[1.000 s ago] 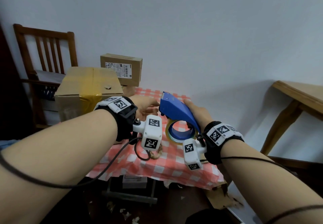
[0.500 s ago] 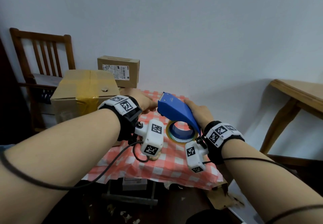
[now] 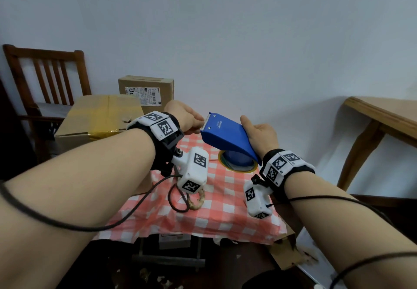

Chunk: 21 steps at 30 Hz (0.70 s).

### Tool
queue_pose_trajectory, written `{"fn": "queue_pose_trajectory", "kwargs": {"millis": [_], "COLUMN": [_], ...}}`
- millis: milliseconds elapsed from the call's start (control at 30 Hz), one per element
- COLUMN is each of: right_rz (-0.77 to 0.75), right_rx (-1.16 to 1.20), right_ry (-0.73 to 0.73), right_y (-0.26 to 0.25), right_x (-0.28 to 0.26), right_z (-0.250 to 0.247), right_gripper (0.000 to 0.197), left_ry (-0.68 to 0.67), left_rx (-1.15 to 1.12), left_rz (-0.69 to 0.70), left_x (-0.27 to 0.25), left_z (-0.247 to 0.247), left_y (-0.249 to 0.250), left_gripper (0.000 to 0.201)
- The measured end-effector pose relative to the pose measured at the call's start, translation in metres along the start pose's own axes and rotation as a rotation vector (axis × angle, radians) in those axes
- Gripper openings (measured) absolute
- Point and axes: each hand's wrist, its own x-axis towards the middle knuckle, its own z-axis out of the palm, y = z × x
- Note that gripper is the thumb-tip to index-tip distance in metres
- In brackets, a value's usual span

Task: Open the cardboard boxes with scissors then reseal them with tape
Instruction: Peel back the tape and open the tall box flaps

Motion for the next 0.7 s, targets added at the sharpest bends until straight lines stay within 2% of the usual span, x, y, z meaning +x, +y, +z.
{"fn": "queue_pose_trajectory", "kwargs": {"millis": [167, 400, 600, 700], "right_rz": [-0.052, -0.074, -0.02, -0.024], "right_rx": [-0.083, -0.164, -0.291, -0.377], "right_ry": [0.004, 0.009, -0.011, -0.033], "right_y": [0.0, 0.009, 0.022, 0.021], "right_x": [0.007, 0.015, 0.018, 0.021], "right_z": [-0.006, -0.009, -0.012, -0.006], "right_gripper": [0.059, 0.061, 0.061, 0.062], "left_ry": [-0.015, 0.0, 0.038, 0.056], "left_rx": [-0.057, -0.058, -0.012, 0.028], "left_rz": [-0.019, -0.019, 0.004, 0.027], "left_x": [0.009, 0.018, 0.024, 0.027], "left_z": [0.0, -0.007, -0.027, -0.026], "left_y": [0.005, 0.009, 0.014, 0.01], "left_gripper": [0.008, 0.007, 0.015, 0.012]}}
